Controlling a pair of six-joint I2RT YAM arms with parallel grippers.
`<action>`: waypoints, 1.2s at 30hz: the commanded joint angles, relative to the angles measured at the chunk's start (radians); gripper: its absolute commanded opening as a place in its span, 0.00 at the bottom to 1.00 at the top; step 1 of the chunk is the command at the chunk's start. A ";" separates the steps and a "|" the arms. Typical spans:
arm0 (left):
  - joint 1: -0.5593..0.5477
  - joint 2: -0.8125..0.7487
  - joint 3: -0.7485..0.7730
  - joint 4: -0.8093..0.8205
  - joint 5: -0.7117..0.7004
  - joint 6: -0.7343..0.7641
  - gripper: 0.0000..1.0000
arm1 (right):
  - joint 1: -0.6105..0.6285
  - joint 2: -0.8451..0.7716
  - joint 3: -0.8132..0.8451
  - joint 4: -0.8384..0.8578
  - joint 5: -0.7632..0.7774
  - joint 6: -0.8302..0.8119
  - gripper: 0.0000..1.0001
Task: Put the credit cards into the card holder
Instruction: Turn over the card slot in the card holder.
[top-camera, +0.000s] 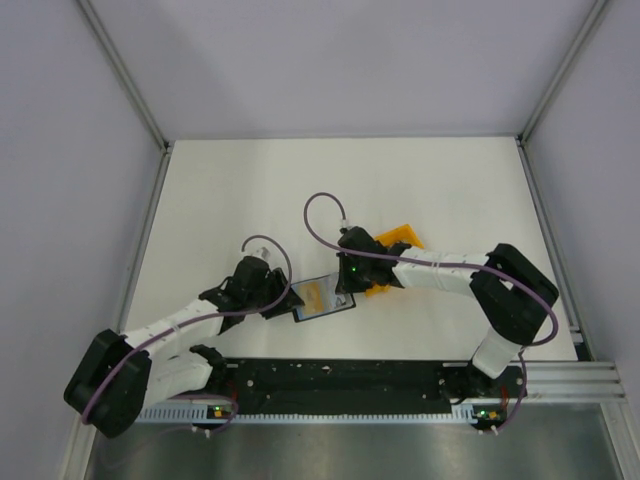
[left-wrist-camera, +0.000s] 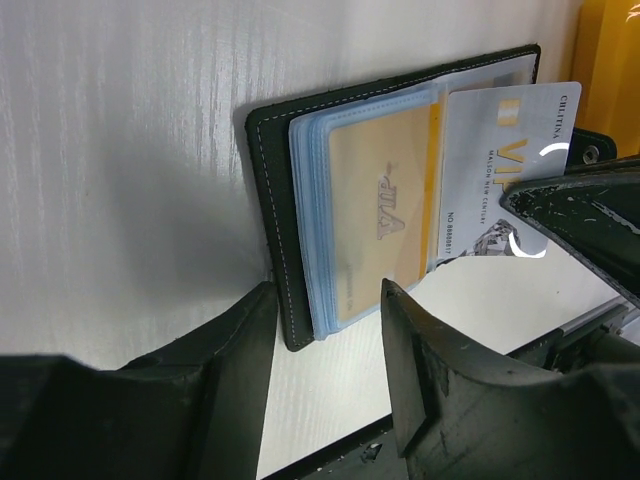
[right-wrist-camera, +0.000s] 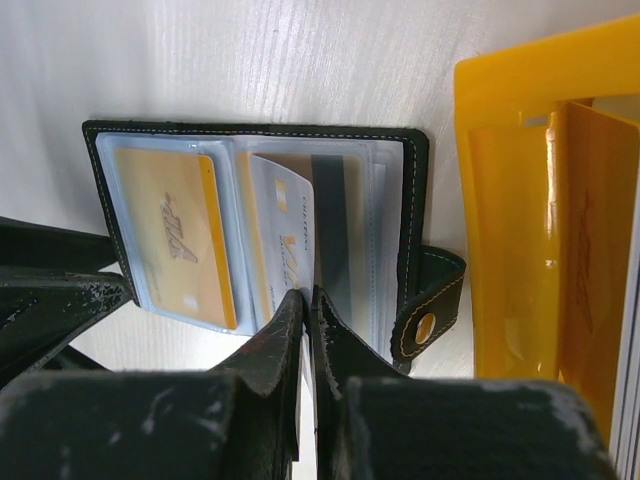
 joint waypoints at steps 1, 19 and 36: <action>0.001 -0.001 -0.008 0.069 0.016 -0.015 0.49 | 0.007 0.045 -0.012 -0.054 0.056 -0.011 0.00; 0.001 -0.049 -0.032 0.139 0.023 -0.064 0.18 | 0.006 0.063 -0.019 -0.056 0.048 -0.010 0.00; 0.000 -0.073 0.014 0.030 -0.013 -0.020 0.07 | 0.006 0.037 -0.002 -0.057 0.058 -0.017 0.00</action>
